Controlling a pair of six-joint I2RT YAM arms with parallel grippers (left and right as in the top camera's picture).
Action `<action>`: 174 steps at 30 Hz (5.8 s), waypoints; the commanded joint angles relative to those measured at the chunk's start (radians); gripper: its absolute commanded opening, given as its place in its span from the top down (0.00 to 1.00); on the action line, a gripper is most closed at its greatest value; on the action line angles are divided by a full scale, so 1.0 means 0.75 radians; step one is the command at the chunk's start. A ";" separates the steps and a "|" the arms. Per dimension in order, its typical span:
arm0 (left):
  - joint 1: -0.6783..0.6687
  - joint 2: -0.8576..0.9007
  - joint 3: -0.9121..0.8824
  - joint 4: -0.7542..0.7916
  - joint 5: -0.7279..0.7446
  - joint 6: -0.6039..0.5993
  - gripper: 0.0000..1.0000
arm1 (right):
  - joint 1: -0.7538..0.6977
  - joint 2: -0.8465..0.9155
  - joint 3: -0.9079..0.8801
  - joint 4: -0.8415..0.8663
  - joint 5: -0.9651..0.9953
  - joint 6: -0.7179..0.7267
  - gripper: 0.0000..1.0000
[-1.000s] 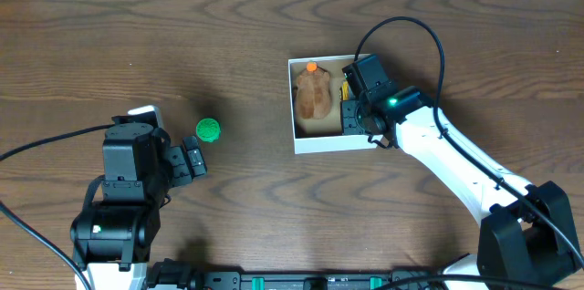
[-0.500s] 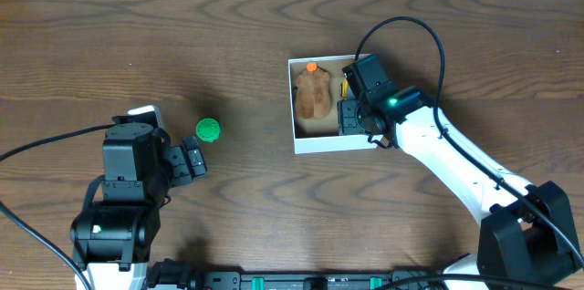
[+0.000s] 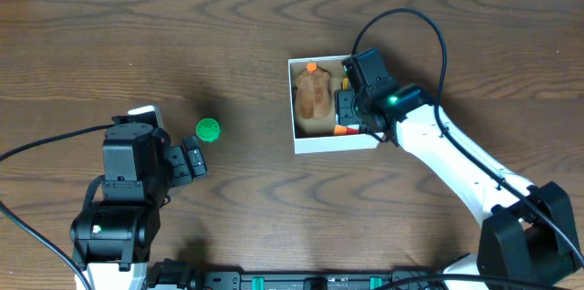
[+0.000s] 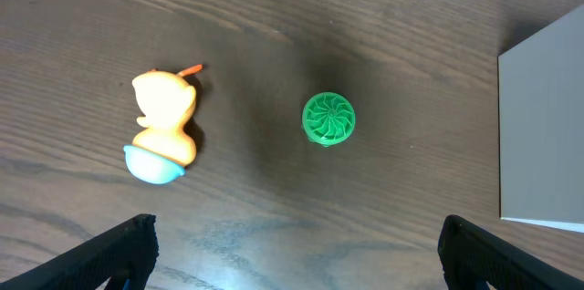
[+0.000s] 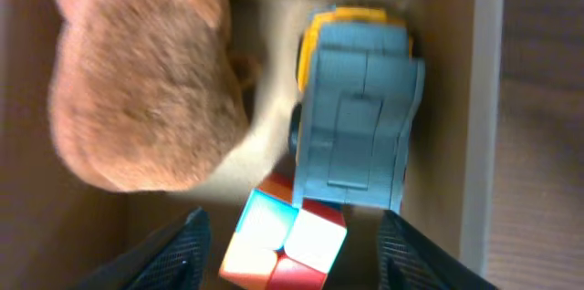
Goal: Pack container
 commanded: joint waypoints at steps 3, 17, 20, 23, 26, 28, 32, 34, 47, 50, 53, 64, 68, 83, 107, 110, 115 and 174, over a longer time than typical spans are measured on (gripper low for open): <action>0.005 0.001 0.025 -0.004 -0.006 -0.013 0.02 | -0.070 -0.052 0.283 -0.126 0.095 -0.051 0.36; 0.200 0.175 0.263 -0.201 -0.126 -0.094 0.02 | -0.756 -0.164 0.343 -0.632 -0.077 0.043 0.01; 0.350 0.338 0.385 -0.238 -0.120 -0.092 0.02 | -0.826 -0.164 0.262 -0.629 -0.076 0.021 0.01; 0.469 0.514 0.416 -0.190 -0.105 -0.092 0.02 | -0.842 -0.164 0.187 -0.602 -0.076 -0.003 0.01; 0.518 0.691 0.416 -0.154 -0.105 -0.076 0.02 | -0.838 -0.164 0.136 -0.580 -0.077 -0.003 0.01; 0.524 0.810 0.416 -0.125 -0.105 -0.014 0.02 | -0.838 -0.164 0.115 -0.572 -0.076 -0.004 0.01; 0.524 1.013 0.416 -0.075 -0.105 0.081 0.02 | -0.838 -0.164 0.085 -0.551 -0.076 -0.024 0.01; 0.524 1.088 0.416 -0.031 -0.101 0.116 0.02 | -0.838 -0.164 0.085 -0.555 -0.076 -0.024 0.01; 0.524 1.463 0.416 0.108 0.018 0.253 0.02 | -0.838 -0.164 0.085 -0.586 -0.076 -0.023 0.01; 0.524 1.505 0.416 0.107 0.077 0.253 0.04 | -0.838 -0.164 0.085 -0.586 -0.076 -0.023 0.01; 0.524 1.517 0.416 0.098 0.095 0.253 0.20 | -0.838 -0.164 0.085 -0.586 -0.075 -0.023 0.01; 0.524 1.510 0.416 0.067 0.096 0.248 0.67 | -0.838 -0.164 0.085 -0.586 -0.050 -0.027 0.01; 0.524 1.462 0.431 0.067 0.096 0.228 0.80 | -0.838 -0.164 0.085 -0.585 -0.050 -0.027 0.01; 0.037 0.749 0.514 0.110 0.141 0.465 0.94 | -0.838 -0.164 0.085 -0.567 -0.051 -0.027 0.01; -0.906 1.174 0.514 0.573 0.146 0.778 0.94 | -0.838 -0.164 0.085 -0.555 -0.051 -0.027 0.01; -0.923 1.216 0.514 0.572 0.146 0.778 0.94 | -0.838 -0.164 0.085 -0.555 -0.051 -0.027 0.01; -0.922 1.234 0.514 0.576 0.145 0.778 0.66 | -0.838 -0.164 0.085 -0.555 -0.051 -0.027 0.01; -0.008 1.447 0.511 0.102 0.175 0.068 0.02 | -0.838 -0.164 0.085 -0.572 -0.051 -0.072 0.01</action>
